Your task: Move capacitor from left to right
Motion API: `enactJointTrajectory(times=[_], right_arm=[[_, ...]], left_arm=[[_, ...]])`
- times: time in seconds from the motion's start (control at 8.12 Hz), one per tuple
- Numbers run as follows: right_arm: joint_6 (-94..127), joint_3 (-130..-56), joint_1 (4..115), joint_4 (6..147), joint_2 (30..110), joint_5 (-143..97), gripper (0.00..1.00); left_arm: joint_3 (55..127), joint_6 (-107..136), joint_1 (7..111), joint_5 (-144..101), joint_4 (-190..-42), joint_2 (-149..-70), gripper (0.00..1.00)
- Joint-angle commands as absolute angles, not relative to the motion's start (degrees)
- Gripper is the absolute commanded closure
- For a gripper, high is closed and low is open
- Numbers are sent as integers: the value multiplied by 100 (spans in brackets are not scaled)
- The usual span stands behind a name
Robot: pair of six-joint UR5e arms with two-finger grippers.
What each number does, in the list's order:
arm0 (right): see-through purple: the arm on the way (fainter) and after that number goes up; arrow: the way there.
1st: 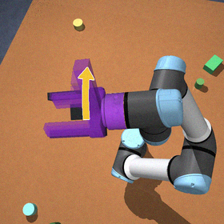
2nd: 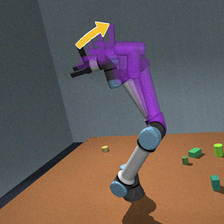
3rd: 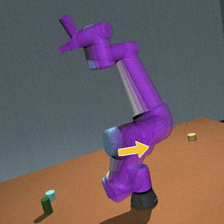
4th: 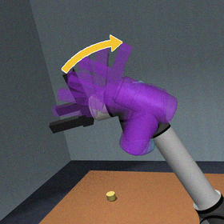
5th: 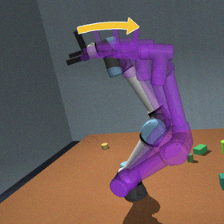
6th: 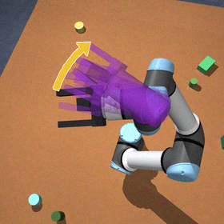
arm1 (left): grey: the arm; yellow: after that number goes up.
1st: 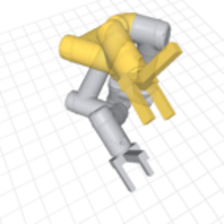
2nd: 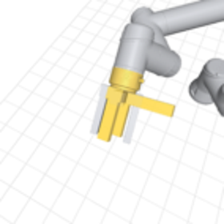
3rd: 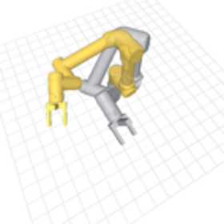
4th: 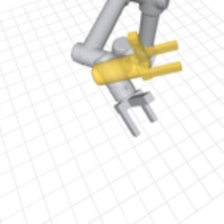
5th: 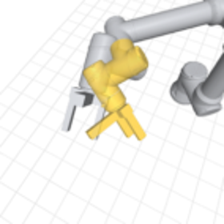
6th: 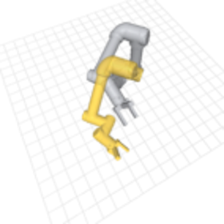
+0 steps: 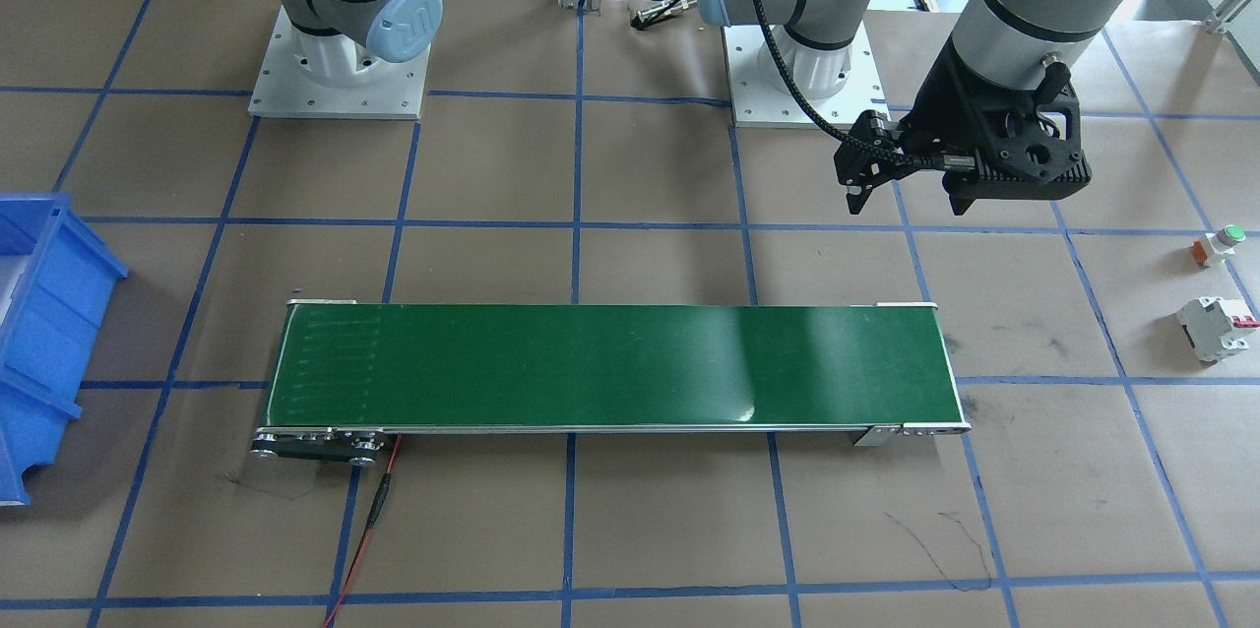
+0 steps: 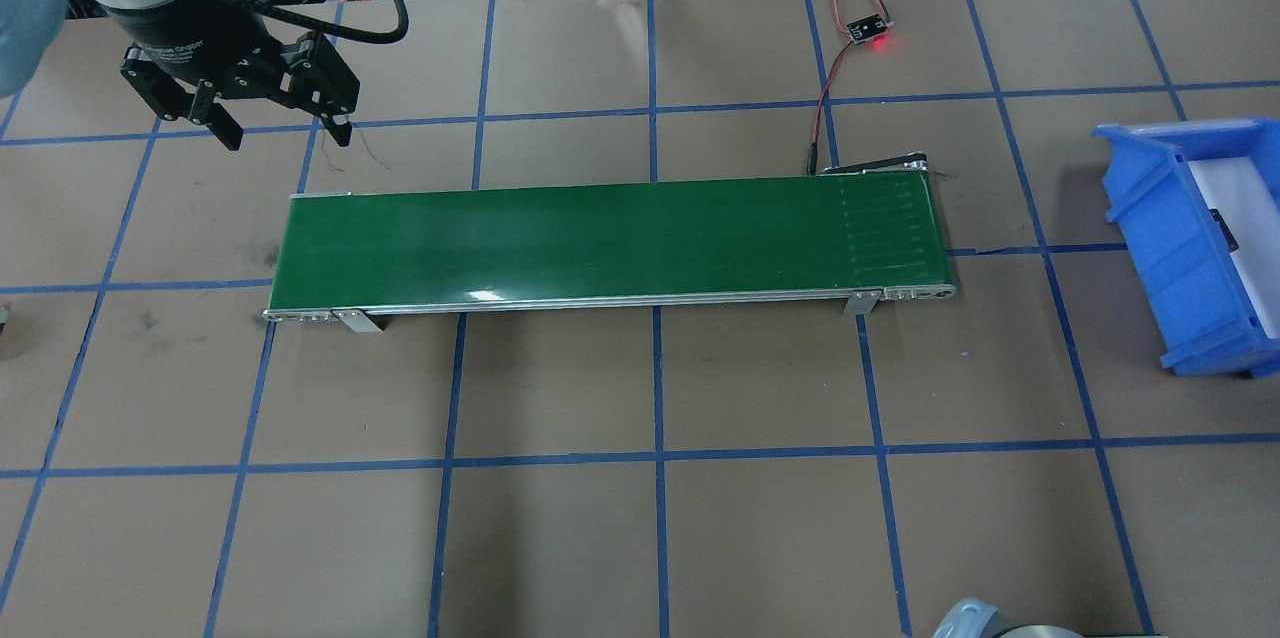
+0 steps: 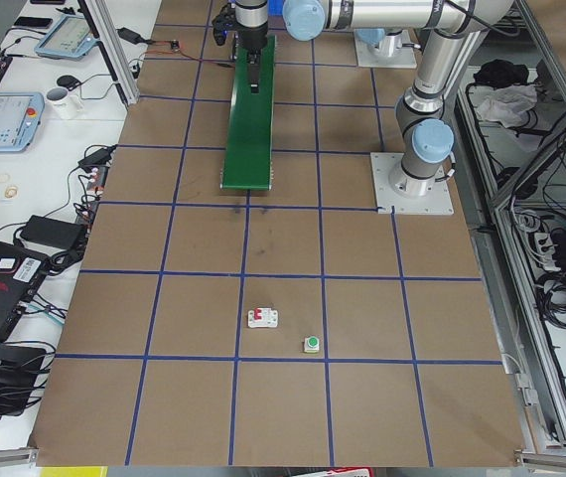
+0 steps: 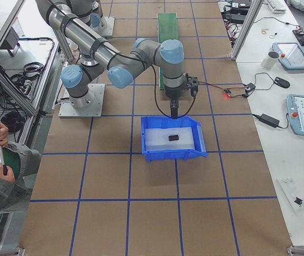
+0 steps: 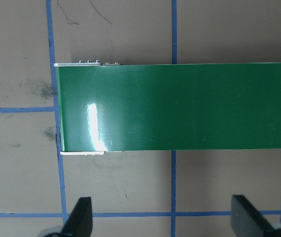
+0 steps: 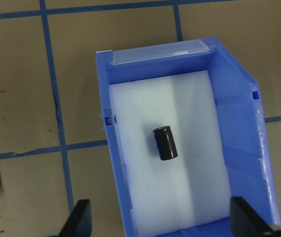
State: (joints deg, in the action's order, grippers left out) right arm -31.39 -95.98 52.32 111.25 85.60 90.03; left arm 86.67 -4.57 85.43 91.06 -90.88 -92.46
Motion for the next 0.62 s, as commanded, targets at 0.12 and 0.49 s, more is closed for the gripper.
enactJointTrajectory(times=[0.12,0.49], right_arm=[[-1455,-9378,6535,10065,9026,9149,0],[-294,-9369,7775,10072,9114,9088,0]], left_arm=[[8666,-457,8543,9105,-9088,-9246,0],[8666,-457,8543,9105,-9088,-9246,0]])
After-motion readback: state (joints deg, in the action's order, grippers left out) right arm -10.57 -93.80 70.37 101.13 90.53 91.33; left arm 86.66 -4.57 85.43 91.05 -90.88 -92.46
